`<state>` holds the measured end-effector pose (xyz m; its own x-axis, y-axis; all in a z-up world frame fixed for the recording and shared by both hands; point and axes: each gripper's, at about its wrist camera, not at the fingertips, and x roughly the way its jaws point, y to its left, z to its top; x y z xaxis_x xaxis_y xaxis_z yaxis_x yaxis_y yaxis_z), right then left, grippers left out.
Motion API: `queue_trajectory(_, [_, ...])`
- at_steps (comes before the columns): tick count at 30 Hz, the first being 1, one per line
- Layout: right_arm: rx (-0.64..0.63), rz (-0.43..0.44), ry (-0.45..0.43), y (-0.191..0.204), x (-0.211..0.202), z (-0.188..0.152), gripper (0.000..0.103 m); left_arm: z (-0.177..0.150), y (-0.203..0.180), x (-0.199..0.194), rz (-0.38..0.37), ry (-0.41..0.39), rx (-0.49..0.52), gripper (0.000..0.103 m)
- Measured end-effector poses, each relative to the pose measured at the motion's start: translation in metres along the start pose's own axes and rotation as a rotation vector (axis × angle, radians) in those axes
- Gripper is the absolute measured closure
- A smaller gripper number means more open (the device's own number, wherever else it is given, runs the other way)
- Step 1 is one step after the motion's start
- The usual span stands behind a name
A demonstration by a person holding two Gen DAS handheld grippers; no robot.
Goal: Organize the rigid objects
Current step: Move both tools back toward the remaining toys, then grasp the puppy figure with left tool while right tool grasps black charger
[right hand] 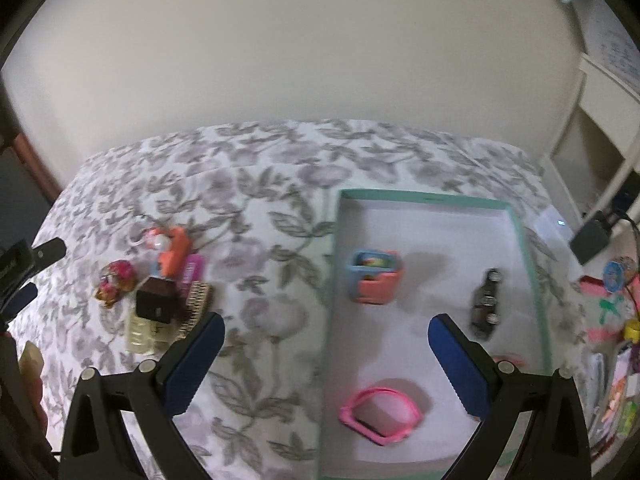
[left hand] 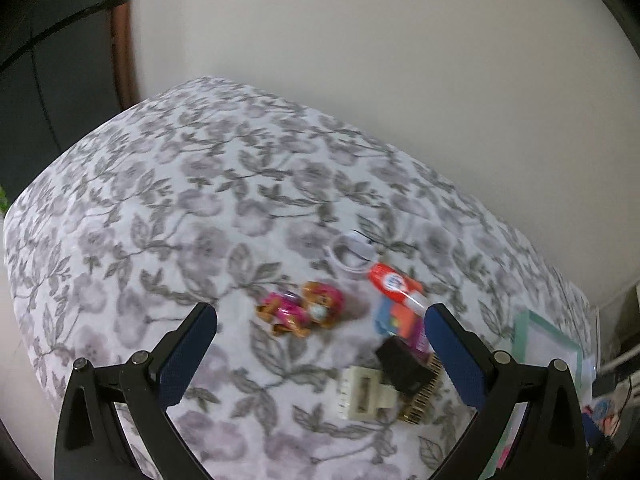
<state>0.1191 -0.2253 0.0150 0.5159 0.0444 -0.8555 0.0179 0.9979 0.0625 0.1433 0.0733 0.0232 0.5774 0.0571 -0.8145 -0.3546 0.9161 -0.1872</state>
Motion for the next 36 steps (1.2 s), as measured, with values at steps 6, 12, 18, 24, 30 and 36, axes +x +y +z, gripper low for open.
queue_trajectory(6, [-0.03, 0.046, 0.023, 0.026, 0.013, -0.004, 0.0, 0.006, 0.021, 0.012, 0.003, 0.044, -0.051, 0.0])
queue_trajectory(12, [-0.029, 0.122, 0.048, 0.045, 0.026, -0.005, 0.0, 0.011, 0.031, 0.028, -0.002, 0.091, -0.062, 0.0])
queue_trajectory(18, [-0.05, 0.211, 0.056, 0.073, 0.038, -0.002, 0.0, 0.012, 0.029, 0.048, -0.025, 0.15, -0.051, 0.0])
queue_trajectory(24, [-0.107, 0.256, 0.074, 0.102, 0.055, -0.001, 0.0, 0.012, 0.024, 0.067, -0.013, 0.178, -0.017, 0.0])
queue_trajectory(30, [-0.135, 0.307, 0.093, 0.121, 0.072, -0.003, 0.009, 0.011, 0.025, 0.086, -0.008, 0.215, -0.026, 0.0])
queue_trajectory(36, [-0.137, 0.33, 0.135, 0.127, 0.089, -0.006, 0.017, 0.011, 0.027, 0.101, -0.012, 0.232, -0.025, 0.0])
